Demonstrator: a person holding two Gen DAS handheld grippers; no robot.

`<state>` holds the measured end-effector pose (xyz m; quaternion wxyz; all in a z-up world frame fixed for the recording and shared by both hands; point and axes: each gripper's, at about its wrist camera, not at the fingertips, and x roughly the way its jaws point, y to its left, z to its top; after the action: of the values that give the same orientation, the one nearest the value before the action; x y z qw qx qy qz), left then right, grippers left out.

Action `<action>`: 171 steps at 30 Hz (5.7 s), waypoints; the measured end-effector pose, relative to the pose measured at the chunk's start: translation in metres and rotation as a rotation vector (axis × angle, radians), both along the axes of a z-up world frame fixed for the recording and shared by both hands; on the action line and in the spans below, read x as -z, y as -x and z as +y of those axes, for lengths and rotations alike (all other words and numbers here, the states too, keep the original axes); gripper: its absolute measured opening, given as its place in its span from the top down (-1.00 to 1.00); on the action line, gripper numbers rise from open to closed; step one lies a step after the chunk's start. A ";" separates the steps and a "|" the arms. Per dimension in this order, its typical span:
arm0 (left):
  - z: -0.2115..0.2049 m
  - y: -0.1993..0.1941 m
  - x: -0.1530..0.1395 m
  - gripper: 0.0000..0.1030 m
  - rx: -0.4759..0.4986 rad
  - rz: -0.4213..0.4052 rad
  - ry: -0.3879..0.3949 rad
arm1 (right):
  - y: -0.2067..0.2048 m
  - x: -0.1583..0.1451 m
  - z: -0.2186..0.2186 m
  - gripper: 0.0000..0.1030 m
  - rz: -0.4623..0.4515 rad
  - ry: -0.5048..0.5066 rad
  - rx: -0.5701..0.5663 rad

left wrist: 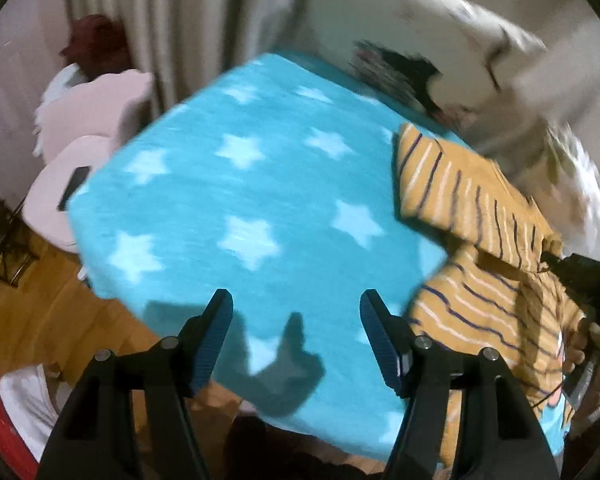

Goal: Fold small clothes

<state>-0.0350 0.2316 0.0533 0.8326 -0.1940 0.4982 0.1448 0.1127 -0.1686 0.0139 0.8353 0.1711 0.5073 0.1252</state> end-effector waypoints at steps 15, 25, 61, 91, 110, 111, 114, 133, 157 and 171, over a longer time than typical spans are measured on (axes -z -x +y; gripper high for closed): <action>-0.095 -0.041 0.054 -0.36 0.234 0.073 0.032 | 0.004 0.042 -0.152 0.60 0.101 -0.088 0.204; -0.125 -0.061 0.079 0.84 0.316 0.099 0.070 | 0.068 0.021 -0.183 0.17 0.111 -0.036 0.083; -0.105 0.017 -0.001 0.12 0.142 0.029 -0.025 | -0.045 0.034 -0.141 0.73 0.053 0.173 0.070; -0.256 -0.031 0.023 -0.10 0.513 0.100 0.041 | 0.210 0.081 -0.438 0.01 0.117 -0.739 0.896; -0.248 -0.037 0.027 -0.11 0.465 0.103 0.068 | 0.193 -0.055 -0.450 0.88 -0.246 -0.424 0.700; -0.248 -0.037 0.029 -0.11 0.464 0.111 0.070 | 0.200 -0.031 -0.452 0.88 -0.201 -0.446 0.718; -0.248 -0.038 0.034 -0.11 0.462 0.132 0.073 | 0.217 0.042 -0.459 0.88 -0.047 -0.494 0.798; -0.209 -0.039 0.030 -0.11 0.430 0.105 0.069 | 0.175 0.032 -0.452 0.84 -0.005 -0.178 0.814; 0.018 -0.036 0.039 -0.19 0.171 0.074 0.141 | -0.054 0.004 0.114 0.85 -0.037 0.107 -0.297; 0.066 -0.038 0.054 -0.19 0.111 0.098 0.165 | -0.033 0.023 0.234 0.14 -0.107 0.327 -0.553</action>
<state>0.0026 0.2980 -0.0008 0.7950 -0.2267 0.5587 0.0662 0.1458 0.0651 -0.0095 0.8116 -0.1165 0.5032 0.2730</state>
